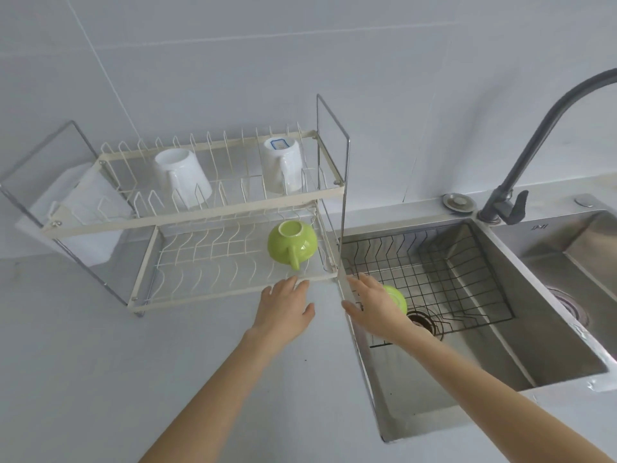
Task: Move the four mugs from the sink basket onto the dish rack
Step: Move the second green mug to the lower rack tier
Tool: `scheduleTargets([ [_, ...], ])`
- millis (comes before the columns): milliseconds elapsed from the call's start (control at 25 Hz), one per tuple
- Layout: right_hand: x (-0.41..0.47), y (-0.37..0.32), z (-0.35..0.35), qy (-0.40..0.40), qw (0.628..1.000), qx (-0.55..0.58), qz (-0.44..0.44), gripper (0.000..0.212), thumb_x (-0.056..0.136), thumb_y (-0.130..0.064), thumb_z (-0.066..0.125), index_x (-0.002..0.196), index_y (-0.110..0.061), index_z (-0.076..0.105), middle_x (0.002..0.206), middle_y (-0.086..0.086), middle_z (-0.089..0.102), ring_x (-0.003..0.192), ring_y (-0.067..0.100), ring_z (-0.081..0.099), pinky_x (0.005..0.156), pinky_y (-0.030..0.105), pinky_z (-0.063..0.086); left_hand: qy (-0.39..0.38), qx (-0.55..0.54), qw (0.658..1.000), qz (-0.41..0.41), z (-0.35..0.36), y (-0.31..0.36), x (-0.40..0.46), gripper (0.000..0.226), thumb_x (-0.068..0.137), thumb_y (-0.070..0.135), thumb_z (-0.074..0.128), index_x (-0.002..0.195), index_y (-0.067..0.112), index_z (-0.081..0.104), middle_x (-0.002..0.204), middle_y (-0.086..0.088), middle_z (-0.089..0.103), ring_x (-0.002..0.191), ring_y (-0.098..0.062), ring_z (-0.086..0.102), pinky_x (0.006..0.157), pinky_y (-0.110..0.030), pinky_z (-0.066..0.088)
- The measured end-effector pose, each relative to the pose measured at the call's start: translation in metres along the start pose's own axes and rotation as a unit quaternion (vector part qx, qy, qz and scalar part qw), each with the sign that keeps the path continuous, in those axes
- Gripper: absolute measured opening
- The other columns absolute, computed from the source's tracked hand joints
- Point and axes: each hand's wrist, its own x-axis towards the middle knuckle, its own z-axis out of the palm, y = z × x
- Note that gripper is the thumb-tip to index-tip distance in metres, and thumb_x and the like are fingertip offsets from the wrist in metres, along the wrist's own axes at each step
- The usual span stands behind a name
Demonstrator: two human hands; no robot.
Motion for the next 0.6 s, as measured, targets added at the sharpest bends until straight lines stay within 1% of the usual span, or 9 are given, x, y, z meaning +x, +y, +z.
scheduleTargets([
  [120,-0.01,0.029,-0.01,-0.007,0.999,0.006,0.034,0.056,0.094,-0.028,0.046,0.146,-0.016,0.027,0.154,0.01,0.025,0.143,0.026,0.021,0.116,0.038,0.021,-0.032,-0.024,0.999,0.012,0.003,0.028,0.0,0.048,0.093,0.029,0.037,0.138,0.012,0.032,0.144,-0.008,0.038,0.13,-0.026,0.039,0.105,-0.04,0.035],
  [240,-0.014,0.06,-0.024,-0.017,0.998,0.02,0.062,0.056,0.094,-0.028,0.046,0.146,-0.016,0.027,0.155,0.012,0.024,0.143,0.027,0.02,0.117,0.039,0.021,-0.038,-0.044,0.998,0.029,0.009,0.059,0.009,0.049,0.093,0.029,0.036,0.14,0.013,0.03,0.147,-0.006,0.035,0.13,-0.026,0.039,0.103,-0.039,0.037],
  [400,-0.01,0.1,-0.038,-0.034,0.996,0.027,0.072,0.057,0.094,-0.029,0.047,0.145,-0.016,0.028,0.153,0.013,0.027,0.142,0.028,0.022,0.116,0.038,0.023,-0.036,-0.058,0.997,0.029,0.02,0.096,0.03,0.049,0.093,0.03,0.037,0.139,0.014,0.029,0.145,-0.003,0.037,0.128,-0.026,0.041,0.099,-0.04,0.041],
  [600,0.005,0.144,-0.053,-0.058,0.996,0.027,0.066,0.055,0.094,-0.027,0.046,0.144,-0.013,0.028,0.15,0.012,0.033,0.14,0.028,0.027,0.114,0.037,0.025,-0.051,-0.056,0.997,0.019,0.037,0.133,0.057,0.05,0.092,0.03,0.039,0.139,0.014,0.03,0.144,-0.004,0.039,0.124,-0.026,0.045,0.098,-0.038,0.041],
])
